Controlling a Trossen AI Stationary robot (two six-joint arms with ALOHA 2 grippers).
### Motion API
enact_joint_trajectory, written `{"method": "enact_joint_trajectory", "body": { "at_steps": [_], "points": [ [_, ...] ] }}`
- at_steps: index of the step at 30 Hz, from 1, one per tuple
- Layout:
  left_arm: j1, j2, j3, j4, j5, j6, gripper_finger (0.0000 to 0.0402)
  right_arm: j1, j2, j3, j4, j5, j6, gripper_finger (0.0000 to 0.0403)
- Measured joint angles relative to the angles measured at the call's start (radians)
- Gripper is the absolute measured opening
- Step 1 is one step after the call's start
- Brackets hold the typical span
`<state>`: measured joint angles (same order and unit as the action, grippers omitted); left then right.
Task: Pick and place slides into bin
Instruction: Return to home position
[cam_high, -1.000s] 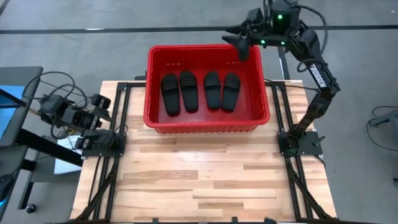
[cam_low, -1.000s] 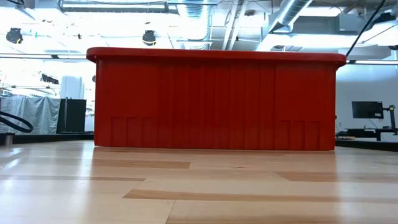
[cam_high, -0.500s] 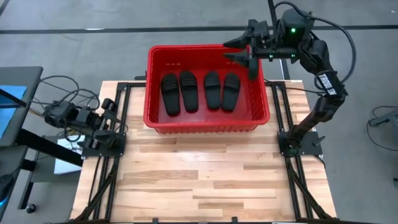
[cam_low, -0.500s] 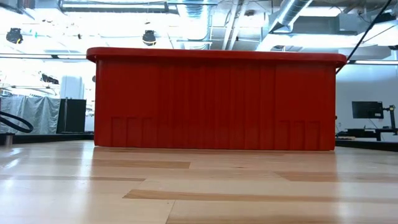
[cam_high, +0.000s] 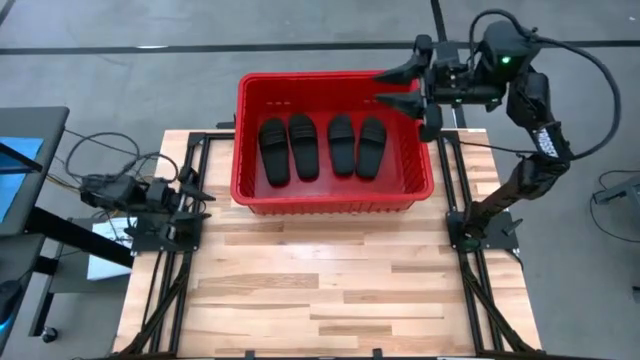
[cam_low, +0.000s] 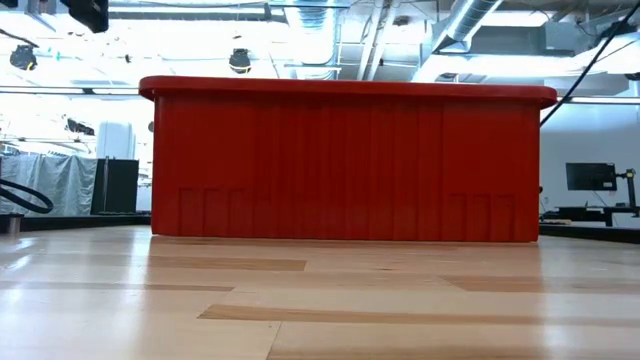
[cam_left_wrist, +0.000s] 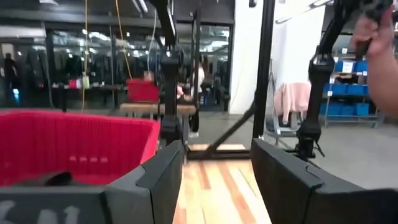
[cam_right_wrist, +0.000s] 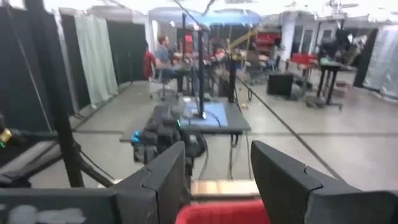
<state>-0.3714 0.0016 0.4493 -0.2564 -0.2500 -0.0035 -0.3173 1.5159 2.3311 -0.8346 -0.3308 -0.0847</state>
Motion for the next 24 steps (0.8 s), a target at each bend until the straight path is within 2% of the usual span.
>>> {"method": "enact_joint_trajectory", "body": {
  "at_steps": [5, 11, 15, 18, 24],
  "points": [
    [0.0, 0.002, -0.141, 0.149, 0.015, -0.036, 0.0181, 0.062, -0.007, 0.001, 0.039, 0.011, 0.028, 0.0174],
    [0.0, 0.002, -0.318, 0.383, 0.032, -0.079, 0.0181, 0.188, -0.008, 0.001, 0.057, 0.111, 0.031, 0.0176],
    [0.0, 0.0, -0.404, 0.472, 0.033, -0.13, 0.0181, 0.275, -0.008, 0.001, 0.057, 0.181, 0.025, 0.0174],
    [0.0, 0.001, -0.439, 0.52, 0.036, -0.152, 0.0181, 0.346, -0.008, 0.001, 0.058, 0.244, 0.024, 0.0173],
    [-0.001, 0.002, -0.438, 0.495, 0.043, -0.145, 0.0181, 0.486, -0.008, 0.001, 0.08, 0.385, 0.008, 0.0176]
  ]
}}
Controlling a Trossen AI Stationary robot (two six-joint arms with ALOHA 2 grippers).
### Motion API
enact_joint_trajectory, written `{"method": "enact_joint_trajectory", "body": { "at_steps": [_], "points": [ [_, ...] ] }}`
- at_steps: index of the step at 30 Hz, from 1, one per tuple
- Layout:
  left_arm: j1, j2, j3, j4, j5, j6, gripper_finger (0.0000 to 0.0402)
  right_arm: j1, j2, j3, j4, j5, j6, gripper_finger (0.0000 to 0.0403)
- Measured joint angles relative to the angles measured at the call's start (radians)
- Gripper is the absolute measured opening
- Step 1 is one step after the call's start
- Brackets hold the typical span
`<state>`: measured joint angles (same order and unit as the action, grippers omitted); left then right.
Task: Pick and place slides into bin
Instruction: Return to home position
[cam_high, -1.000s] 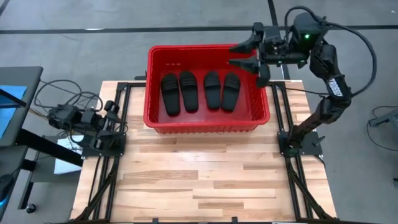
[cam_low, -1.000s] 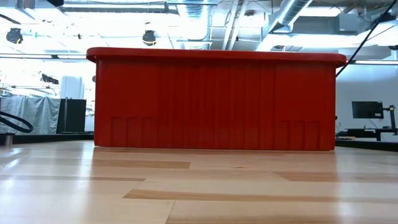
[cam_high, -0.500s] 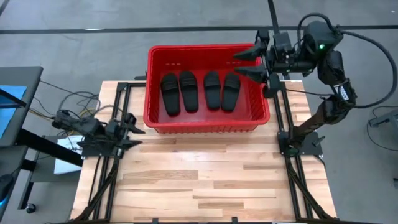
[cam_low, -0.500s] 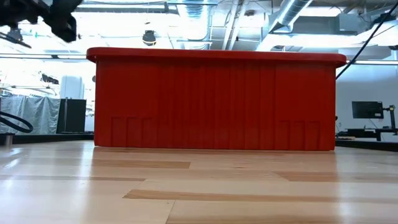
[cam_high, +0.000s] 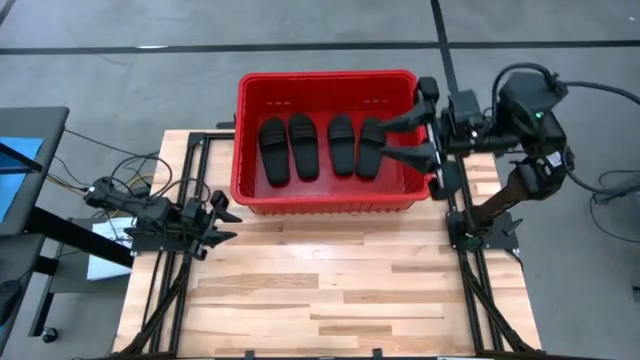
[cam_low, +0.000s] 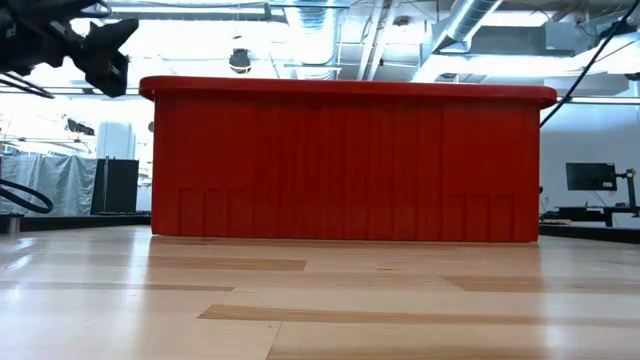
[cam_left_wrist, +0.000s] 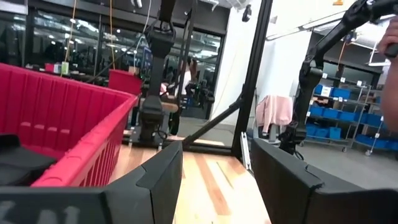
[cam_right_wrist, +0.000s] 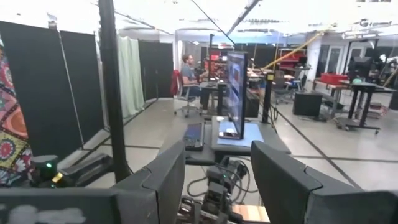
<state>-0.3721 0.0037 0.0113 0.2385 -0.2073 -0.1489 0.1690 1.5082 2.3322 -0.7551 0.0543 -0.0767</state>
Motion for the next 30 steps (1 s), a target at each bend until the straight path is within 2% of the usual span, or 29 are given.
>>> {"method": "enact_joint_trajectory", "body": {
  "at_steps": [4, 8, 13, 17, 20, 22, 26, 30],
  "points": [
    [0.0, 0.0, 0.0, -0.02, 0.001, 0.008, 0.0181, 0.087, 0.0, 0.0, 0.008, 0.077, 0.001, 0.0176],
    [0.0, 0.0, 0.0, -0.024, 0.001, 0.01, 0.0181, 0.176, -0.002, -0.051, 0.038, 0.208, 0.019, 0.0174],
    [0.0, 0.0, -0.001, -0.024, 0.0, 0.013, 0.0181, 0.277, -0.074, -0.311, 0.226, 0.331, 0.023, 0.0176],
    [0.001, 0.0, -0.001, -0.001, 0.0, 0.013, 0.0181, 0.324, -0.243, -0.624, 0.468, 0.37, 0.015, 0.0175],
    [0.001, 0.0, -0.001, 0.0, 0.0, 0.013, 0.0181, 0.341, -0.405, -0.896, 0.669, 0.282, -0.045, 0.0174],
    [0.001, 0.0, -0.001, -0.002, -0.001, 0.002, 0.0181, 0.335, -0.526, -1.062, 0.74, 0.15, -0.059, 0.0173],
    [0.001, 0.0, -0.002, -0.002, -0.003, -0.042, 0.0181, 0.292, -0.751, -1.323, 0.771, 0.011, -0.004, 0.0173],
    [0.001, 0.0, -0.002, -0.012, -0.004, -0.133, 0.0181, 0.265, -0.888, -1.496, 0.721, -0.104, 0.057, 0.0173]
  ]
}}
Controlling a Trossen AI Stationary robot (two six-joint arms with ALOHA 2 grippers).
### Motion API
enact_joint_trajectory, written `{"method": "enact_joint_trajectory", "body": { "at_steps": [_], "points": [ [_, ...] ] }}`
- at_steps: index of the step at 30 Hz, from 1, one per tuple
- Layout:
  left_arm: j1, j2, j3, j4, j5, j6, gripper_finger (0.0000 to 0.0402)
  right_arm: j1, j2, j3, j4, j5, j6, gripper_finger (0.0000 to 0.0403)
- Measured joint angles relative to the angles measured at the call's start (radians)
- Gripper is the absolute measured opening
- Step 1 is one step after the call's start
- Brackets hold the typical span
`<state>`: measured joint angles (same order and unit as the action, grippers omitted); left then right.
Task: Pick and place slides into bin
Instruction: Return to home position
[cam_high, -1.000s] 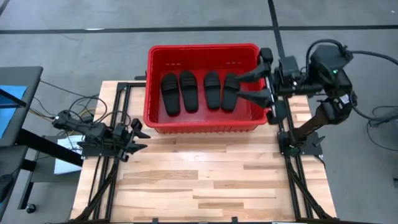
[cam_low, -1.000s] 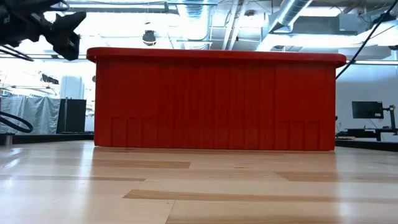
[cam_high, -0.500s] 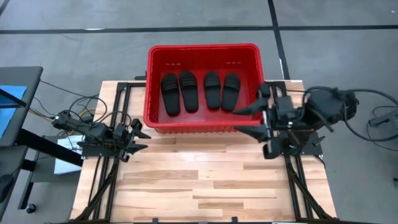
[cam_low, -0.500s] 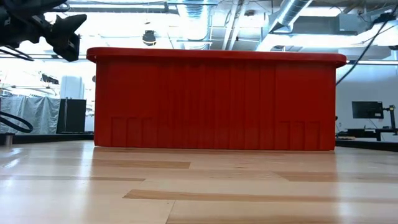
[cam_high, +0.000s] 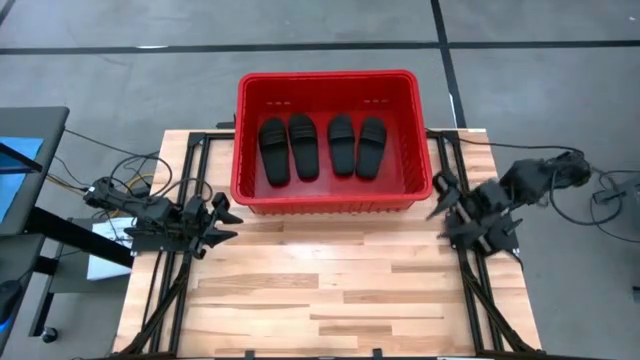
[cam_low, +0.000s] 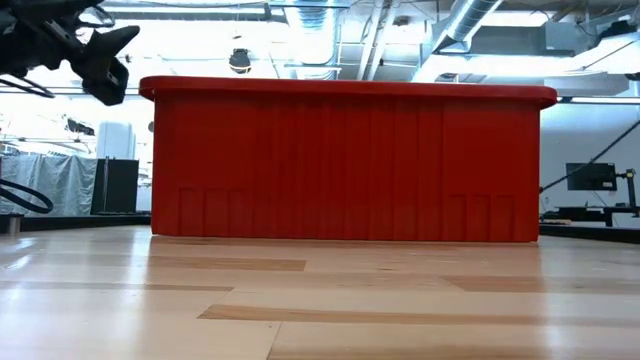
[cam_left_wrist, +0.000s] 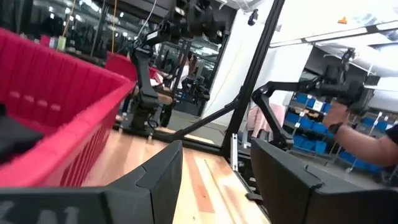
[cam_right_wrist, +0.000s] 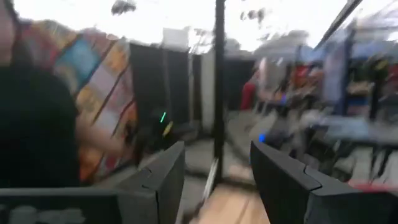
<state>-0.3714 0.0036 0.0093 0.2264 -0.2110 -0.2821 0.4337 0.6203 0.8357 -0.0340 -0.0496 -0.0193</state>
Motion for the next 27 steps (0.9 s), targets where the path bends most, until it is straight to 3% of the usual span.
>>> {"method": "enact_joint_trajectory", "body": {
  "at_steps": [11, 21, 27],
  "points": [
    [0.0, 0.0, 0.0, -0.147, -0.012, -0.025, 0.0181, -0.044, -0.227, -0.257, -0.177, -0.006, -0.012, 0.0173],
    [0.0, 0.003, 0.0, -0.16, -0.005, -0.074, 0.0181, -0.034, -0.561, -0.463, -0.146, -0.006, 0.02, 0.0171],
    [0.0, 0.003, 0.0, -0.162, -0.005, -0.034, 0.0181, -0.035, -0.617, -0.59, -0.136, -0.005, 0.082, 0.0173]
  ]
}}
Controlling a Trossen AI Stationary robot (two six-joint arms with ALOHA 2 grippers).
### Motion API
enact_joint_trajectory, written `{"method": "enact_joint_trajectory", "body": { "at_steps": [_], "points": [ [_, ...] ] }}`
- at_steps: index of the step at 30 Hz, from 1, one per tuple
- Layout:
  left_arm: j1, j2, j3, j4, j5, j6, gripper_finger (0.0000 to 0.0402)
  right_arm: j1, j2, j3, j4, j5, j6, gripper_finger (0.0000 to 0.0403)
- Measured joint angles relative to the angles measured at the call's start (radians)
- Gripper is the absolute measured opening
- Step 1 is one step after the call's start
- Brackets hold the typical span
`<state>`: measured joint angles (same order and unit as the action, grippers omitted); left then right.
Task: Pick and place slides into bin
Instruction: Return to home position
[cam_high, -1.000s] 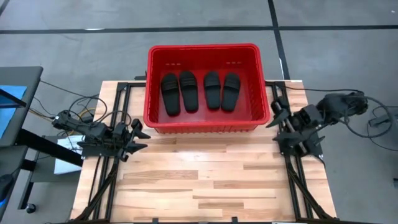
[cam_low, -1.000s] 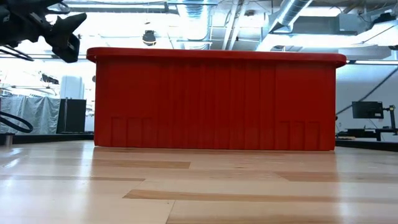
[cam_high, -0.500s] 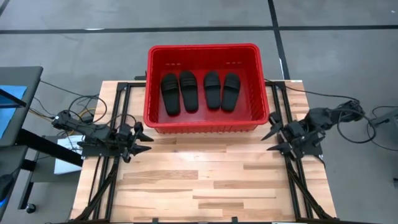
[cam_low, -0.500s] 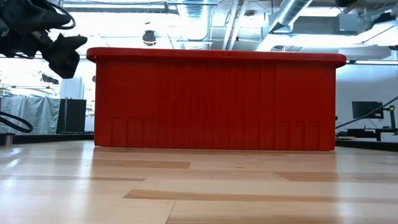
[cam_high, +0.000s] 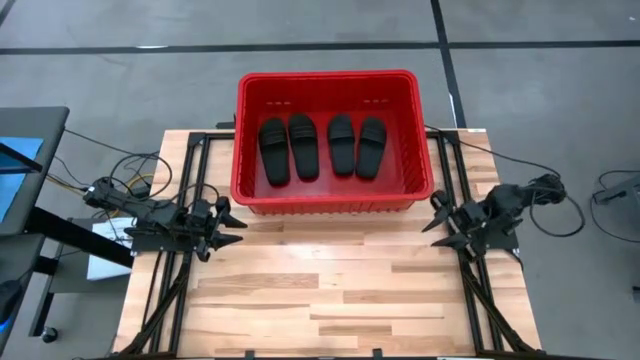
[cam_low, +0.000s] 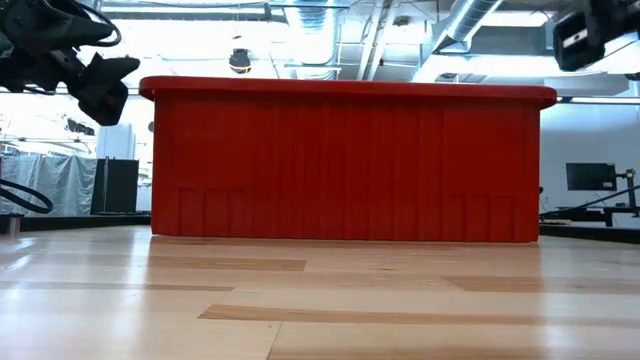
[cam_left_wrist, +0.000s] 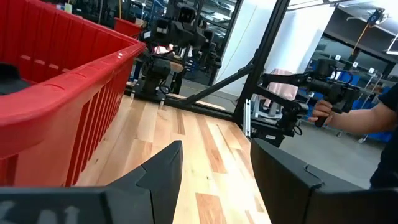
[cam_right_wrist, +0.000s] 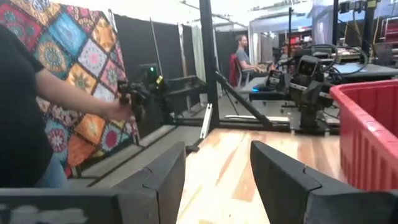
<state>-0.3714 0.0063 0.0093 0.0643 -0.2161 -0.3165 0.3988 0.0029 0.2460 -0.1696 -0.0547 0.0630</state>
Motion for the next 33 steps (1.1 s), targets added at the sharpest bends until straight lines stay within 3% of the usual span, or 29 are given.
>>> {"method": "enact_joint_trajectory", "body": {
  "at_steps": [12, 19, 33],
  "points": [
    [0.0, 0.0, 0.0, -0.002, 0.0, 0.017, 0.0181, -0.002, 0.0, -0.175, 0.17, 0.003, 0.024, 0.0171],
    [0.0, 0.0, 0.0, -0.002, 0.0, 0.018, 0.0181, -0.002, -0.001, -0.24, 0.198, 0.003, 0.145, 0.0171],
    [0.0, 0.0, 0.0, -0.003, 0.0, 0.019, 0.0181, -0.001, 0.024, -0.24, 0.19, 0.008, 0.052, 0.0171]
  ]
}}
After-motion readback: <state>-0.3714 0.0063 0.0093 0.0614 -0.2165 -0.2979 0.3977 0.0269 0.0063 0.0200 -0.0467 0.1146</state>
